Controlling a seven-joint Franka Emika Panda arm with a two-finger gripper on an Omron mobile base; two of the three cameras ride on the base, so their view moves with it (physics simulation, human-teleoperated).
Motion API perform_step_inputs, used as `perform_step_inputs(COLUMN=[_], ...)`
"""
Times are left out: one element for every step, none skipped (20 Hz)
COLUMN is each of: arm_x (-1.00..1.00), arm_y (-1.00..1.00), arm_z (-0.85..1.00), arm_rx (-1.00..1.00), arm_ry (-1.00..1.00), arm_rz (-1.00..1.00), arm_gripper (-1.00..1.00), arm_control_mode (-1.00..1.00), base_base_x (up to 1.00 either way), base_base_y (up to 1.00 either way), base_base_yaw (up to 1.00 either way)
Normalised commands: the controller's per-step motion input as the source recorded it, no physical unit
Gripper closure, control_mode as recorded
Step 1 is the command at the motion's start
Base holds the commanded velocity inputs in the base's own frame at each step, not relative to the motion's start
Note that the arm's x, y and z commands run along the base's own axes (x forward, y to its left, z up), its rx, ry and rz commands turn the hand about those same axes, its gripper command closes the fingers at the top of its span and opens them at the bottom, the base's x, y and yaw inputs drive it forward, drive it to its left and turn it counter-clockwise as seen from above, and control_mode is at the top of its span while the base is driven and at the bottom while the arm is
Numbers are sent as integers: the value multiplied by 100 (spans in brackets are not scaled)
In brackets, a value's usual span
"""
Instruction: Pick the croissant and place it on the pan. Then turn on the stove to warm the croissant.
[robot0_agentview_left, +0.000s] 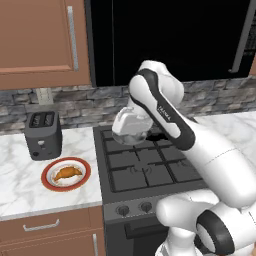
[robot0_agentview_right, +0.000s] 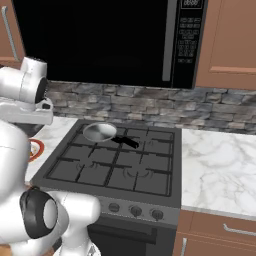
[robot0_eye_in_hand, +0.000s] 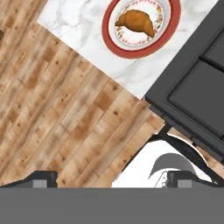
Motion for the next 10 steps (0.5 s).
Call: perform_step_inputs(arm_x=[0, 0, 0, 0, 0, 0, 0, 0, 0, 0], arm_y=[46, 45, 46, 43, 41, 39, 35, 36, 34, 32], arm_z=[0, -2, -9, -19, -26, -26, -26, -26, -28, -27], arm_rx=[0, 0, 0, 0, -1, -2, -3, -4, -5, -5], arm_ry=[32, 30, 28, 22, 18, 12, 6, 3, 0, 0], arm_rz=[0, 0, 0, 3, 9, 13, 16, 16, 16, 16], arm_gripper=[-100, -100, -100, -100, -100, -100, -100, -100, -100, -100], arm_control_mode=[-100, -100, -100, -100, -100, -100, -100, -100, -100, -100], base_base_x=[0, 0, 0, 0, 0, 0, 0, 0, 0, 0], base_base_y=[0, 0, 0, 0, 0, 0, 0, 0, 0, 0], base_base_yaw=[0, 0, 0, 0, 0, 0, 0, 0, 0, 0])
